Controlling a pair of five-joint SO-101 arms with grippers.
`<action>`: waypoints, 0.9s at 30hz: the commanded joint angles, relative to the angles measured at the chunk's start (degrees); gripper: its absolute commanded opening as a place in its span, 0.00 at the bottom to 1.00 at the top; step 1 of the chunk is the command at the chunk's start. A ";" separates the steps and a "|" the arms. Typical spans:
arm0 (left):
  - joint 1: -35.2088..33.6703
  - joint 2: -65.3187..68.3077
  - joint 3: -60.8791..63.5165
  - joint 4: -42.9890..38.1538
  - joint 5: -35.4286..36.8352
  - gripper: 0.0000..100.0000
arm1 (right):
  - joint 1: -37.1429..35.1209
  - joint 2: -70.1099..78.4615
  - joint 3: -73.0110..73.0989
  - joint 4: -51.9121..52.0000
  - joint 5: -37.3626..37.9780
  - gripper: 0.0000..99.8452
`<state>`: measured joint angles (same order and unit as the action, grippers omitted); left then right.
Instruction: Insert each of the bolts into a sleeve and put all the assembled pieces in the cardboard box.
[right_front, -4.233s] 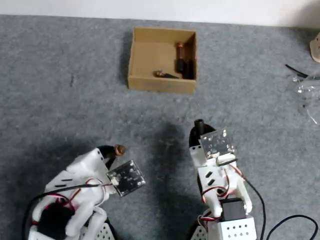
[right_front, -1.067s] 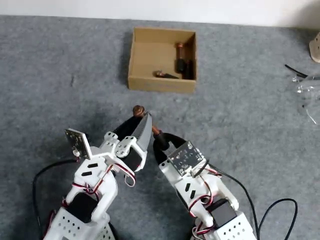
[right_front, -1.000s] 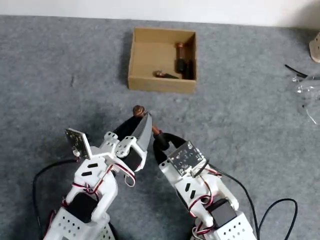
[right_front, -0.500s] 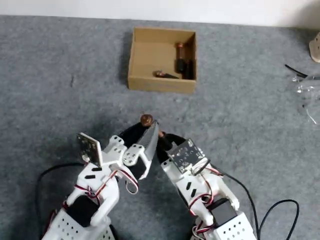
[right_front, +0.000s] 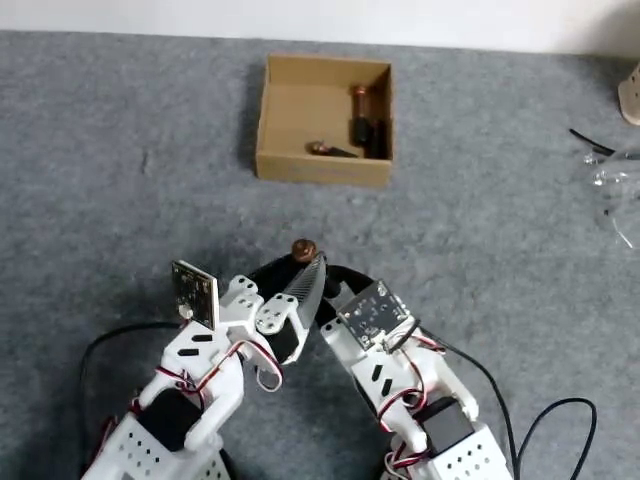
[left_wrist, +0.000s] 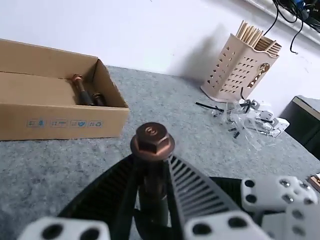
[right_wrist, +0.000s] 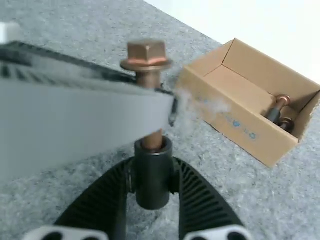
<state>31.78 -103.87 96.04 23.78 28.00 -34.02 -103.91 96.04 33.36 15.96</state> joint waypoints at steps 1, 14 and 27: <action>-1.01 -0.66 1.10 0.26 -0.35 0.01 | 1.10 -1.45 5.23 -2.33 0.62 0.00; -1.10 -0.48 1.10 1.67 0.70 0.38 | 1.19 -1.45 5.23 -2.33 0.62 0.00; -21.05 -0.75 -0.57 -1.14 15.21 0.44 | 1.27 -1.45 5.32 -2.33 0.62 0.00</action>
<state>20.00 -103.87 96.04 25.36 37.23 -33.58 -104.00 96.04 33.36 15.87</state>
